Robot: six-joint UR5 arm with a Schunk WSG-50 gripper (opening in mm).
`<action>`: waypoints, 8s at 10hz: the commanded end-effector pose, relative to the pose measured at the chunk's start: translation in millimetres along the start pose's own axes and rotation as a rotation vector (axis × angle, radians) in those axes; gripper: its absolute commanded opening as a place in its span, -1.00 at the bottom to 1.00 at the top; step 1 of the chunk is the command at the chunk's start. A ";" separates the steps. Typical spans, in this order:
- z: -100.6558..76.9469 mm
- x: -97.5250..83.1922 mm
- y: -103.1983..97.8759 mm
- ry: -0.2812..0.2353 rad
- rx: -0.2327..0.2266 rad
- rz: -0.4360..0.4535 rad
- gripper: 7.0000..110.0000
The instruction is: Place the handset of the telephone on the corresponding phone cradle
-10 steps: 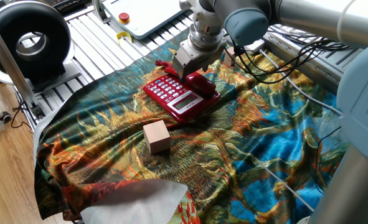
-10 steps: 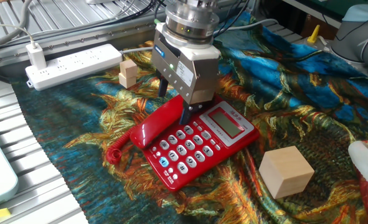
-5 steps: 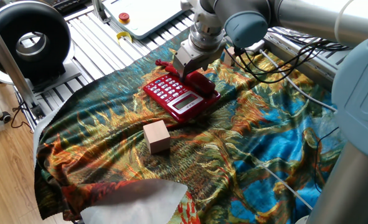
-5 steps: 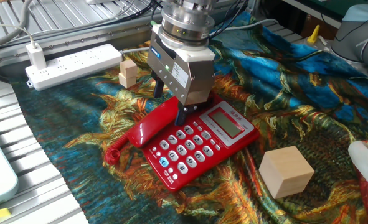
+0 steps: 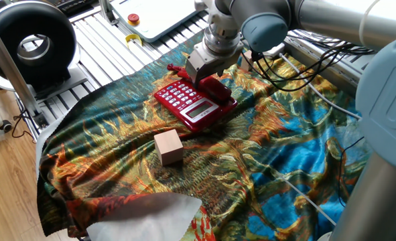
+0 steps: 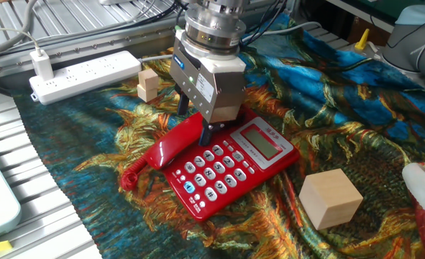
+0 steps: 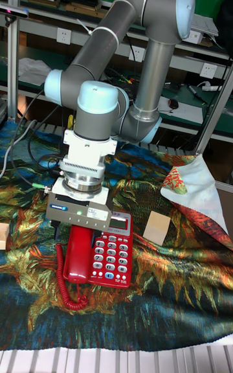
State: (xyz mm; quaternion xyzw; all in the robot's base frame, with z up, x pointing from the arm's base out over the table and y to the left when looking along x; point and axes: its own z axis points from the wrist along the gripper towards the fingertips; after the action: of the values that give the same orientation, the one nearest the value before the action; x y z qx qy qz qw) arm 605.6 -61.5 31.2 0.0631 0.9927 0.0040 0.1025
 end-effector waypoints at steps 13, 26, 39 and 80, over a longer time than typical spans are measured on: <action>-4.3 4.7 7.2 0.017 0.013 0.149 -1.00; -17.2 18.6 27.0 0.002 0.021 0.293 -1.00; -14.2 26.0 19.7 -0.017 -0.007 0.240 -1.00; -4.6 27.3 14.7 -0.044 -0.044 0.096 0.15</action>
State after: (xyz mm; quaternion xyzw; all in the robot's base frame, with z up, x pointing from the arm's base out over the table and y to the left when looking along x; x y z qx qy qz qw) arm 578.0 -44.8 30.6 0.1135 0.9859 0.0237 0.1203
